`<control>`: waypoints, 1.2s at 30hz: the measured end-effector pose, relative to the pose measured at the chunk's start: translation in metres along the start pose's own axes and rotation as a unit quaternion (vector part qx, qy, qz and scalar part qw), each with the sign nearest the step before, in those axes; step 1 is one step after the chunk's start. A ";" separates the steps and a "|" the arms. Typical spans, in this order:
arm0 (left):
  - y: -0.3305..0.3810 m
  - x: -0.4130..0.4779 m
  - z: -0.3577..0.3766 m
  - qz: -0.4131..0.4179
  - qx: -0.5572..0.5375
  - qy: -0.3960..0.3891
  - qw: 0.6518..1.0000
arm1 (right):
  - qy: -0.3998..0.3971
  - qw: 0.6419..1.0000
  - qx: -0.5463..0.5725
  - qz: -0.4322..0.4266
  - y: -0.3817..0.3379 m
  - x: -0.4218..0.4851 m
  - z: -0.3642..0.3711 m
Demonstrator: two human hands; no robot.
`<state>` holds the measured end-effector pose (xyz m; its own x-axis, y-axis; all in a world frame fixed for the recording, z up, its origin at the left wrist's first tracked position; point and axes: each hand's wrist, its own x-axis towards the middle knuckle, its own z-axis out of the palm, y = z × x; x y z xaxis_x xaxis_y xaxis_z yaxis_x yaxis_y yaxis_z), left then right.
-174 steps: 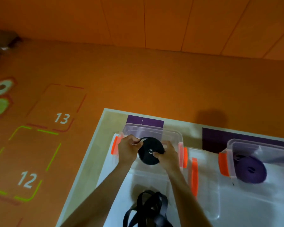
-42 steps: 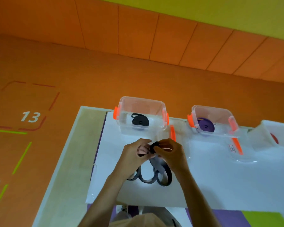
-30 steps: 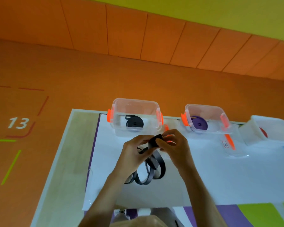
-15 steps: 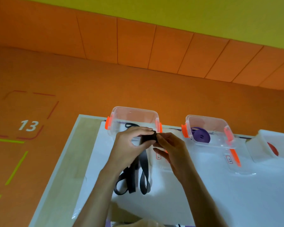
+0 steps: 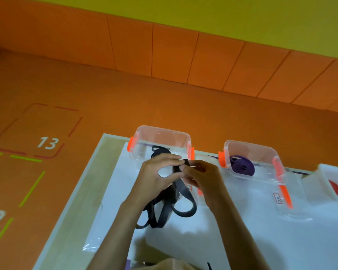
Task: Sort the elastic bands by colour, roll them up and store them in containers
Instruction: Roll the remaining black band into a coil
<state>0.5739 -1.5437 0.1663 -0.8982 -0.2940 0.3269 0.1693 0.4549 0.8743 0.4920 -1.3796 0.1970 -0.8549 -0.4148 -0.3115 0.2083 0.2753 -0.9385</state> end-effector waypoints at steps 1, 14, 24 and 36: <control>-0.001 0.000 -0.002 -0.017 -0.024 -0.014 0.999 | -0.004 0.999 0.033 0.021 -0.001 0.000 -0.001; -0.005 -0.013 -0.033 -0.088 -0.166 -0.005 0.982 | -0.064 0.984 0.168 0.018 -0.005 -0.021 0.031; -0.005 -0.025 -0.080 -0.104 -0.209 -0.019 0.972 | -0.107 0.978 0.166 -0.062 -0.003 -0.034 0.068; 0.005 -0.044 -0.083 -0.059 -0.292 0.082 0.951 | -0.109 0.987 0.096 -0.067 -0.012 -0.044 0.070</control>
<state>0.6484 -1.5979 0.1861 -0.8577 -0.4630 0.2235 0.3105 -0.1200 0.9430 0.5600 -1.4254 0.2119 -0.7634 -0.6181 -0.1877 0.2050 0.0438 -0.9778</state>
